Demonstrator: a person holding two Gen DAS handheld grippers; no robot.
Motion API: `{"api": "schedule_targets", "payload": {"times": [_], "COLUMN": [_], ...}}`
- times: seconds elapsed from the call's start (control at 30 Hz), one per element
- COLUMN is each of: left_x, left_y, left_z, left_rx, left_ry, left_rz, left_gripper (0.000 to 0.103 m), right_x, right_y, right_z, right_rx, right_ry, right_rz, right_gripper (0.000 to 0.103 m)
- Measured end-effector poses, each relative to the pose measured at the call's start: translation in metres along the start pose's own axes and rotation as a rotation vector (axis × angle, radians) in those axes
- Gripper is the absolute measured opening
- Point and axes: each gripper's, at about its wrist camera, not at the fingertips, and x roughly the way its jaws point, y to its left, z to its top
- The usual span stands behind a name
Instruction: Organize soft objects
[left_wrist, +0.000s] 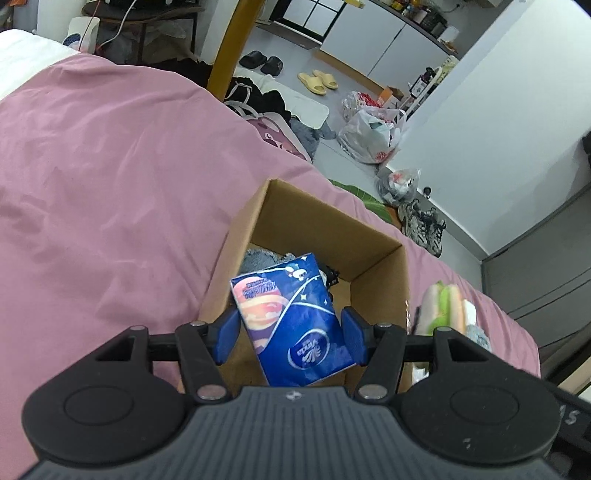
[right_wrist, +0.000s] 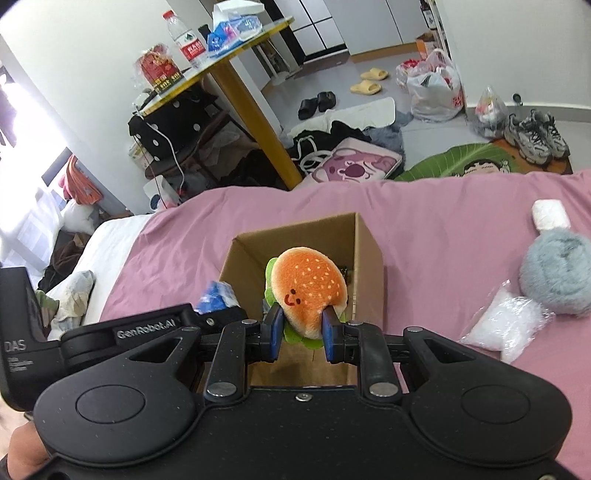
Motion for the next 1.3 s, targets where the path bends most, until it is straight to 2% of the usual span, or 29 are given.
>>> {"api": "schedule_targets", "payload": {"times": [0.13,0.27,0.53,0.63,0.83,0.93,1.07,1.17,1.3], "left_x": [0.001,0.001,-0.005,-0.013,-0.028,-0.037,-0.047,-0.054,-0.064], "left_y": [0.005,0.004,0.0,-0.004,-0.008,-0.014,-0.022,-0.033,-0.04], "left_z": [0.001,0.001,0.0,-0.003,-0.007,-0.011,-0.014,-0.015,-0.02], "left_rx": [-0.016,-0.01,-0.002,0.016,0.015,0.028,0.046,0.096,0.092], "left_ry": [-0.006,-0.01,-0.022,-0.036,-0.052,-0.065,-0.088,-0.089,-0.084], "left_rz": [-0.015,-0.006,0.012,0.044,0.062,0.068,0.088,0.099,0.096], "left_gripper": [0.059,0.06,0.062,0.069,0.072,0.073,0.082,0.09,0.092], "right_x": [0.011,0.016,0.003,-0.002,-0.017,-0.026,-0.045,-0.058,-0.069], "right_y": [0.002,0.001,-0.002,-0.003,-0.006,-0.007,-0.007,-0.008,-0.011], "right_z": [-0.001,-0.003,-0.002,-0.002,-0.003,-0.003,0.0,0.003,0.007], "right_rx": [0.012,0.018,0.024,0.029,0.035,0.035,0.016,-0.004,-0.024], "right_ry": [0.013,0.028,0.01,0.009,0.006,0.009,-0.01,-0.028,-0.041], "right_rz": [0.008,0.018,0.03,0.034,0.017,0.01,0.002,-0.001,-0.006], "right_gripper": [0.022,0.027,0.03,0.031,0.045,0.056,0.072,0.082,0.089]}}
